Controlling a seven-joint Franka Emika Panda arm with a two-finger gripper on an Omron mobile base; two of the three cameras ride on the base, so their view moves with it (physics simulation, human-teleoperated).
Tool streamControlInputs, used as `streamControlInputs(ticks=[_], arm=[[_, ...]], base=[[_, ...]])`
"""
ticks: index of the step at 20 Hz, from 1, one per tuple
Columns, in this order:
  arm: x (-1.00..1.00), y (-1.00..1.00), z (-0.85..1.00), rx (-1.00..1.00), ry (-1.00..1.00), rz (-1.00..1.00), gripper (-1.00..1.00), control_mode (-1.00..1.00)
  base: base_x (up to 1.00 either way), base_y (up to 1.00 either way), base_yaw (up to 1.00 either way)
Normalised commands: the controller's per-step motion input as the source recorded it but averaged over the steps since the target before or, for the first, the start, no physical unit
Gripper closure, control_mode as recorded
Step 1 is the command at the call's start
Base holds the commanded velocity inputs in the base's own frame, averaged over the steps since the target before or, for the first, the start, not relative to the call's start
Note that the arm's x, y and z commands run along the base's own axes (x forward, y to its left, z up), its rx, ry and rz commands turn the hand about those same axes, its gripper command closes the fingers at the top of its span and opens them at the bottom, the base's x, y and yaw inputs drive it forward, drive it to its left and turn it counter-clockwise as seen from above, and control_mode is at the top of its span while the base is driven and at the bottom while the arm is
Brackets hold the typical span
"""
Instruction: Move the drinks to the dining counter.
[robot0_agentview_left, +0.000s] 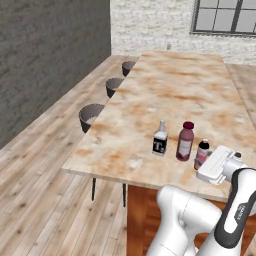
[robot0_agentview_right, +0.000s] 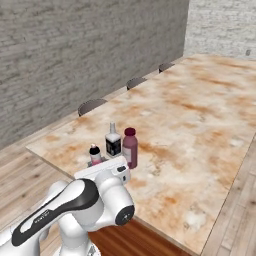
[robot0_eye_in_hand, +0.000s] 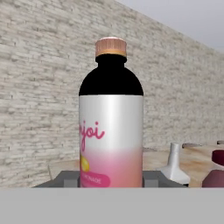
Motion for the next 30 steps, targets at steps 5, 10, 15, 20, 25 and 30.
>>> streamControlInputs(ticks=[5, 10, 15, 20, 25, 30], arm=[[0.0, 0.0, 0.0, 0.0, 0.0, 0.0, 1.0, 1.0], [0.0, 0.0, 0.0, 0.0, 0.0, 0.0, 1.0, 1.0], [0.0, 0.0, 0.0, 0.0, 0.0, 0.0, 1.0, 1.0], [0.15, 0.0, 0.0, 0.0, 0.0, 0.0, 1.0, -1.0], [0.08, -0.15, 0.0, 0.0, 0.0, 0.0, 1.0, -1.0], [0.04, -0.44, 0.0, 0.0, 0.0, -0.04, 1.0, -1.0]], base=[[0.32, -0.18, 0.1], [0.6, -0.01, 0.18], [0.43, 0.0, 0.08], [0.05, 0.0, 0.0], [0.0, 0.0, 0.0], [0.0, 0.0, 0.0]])
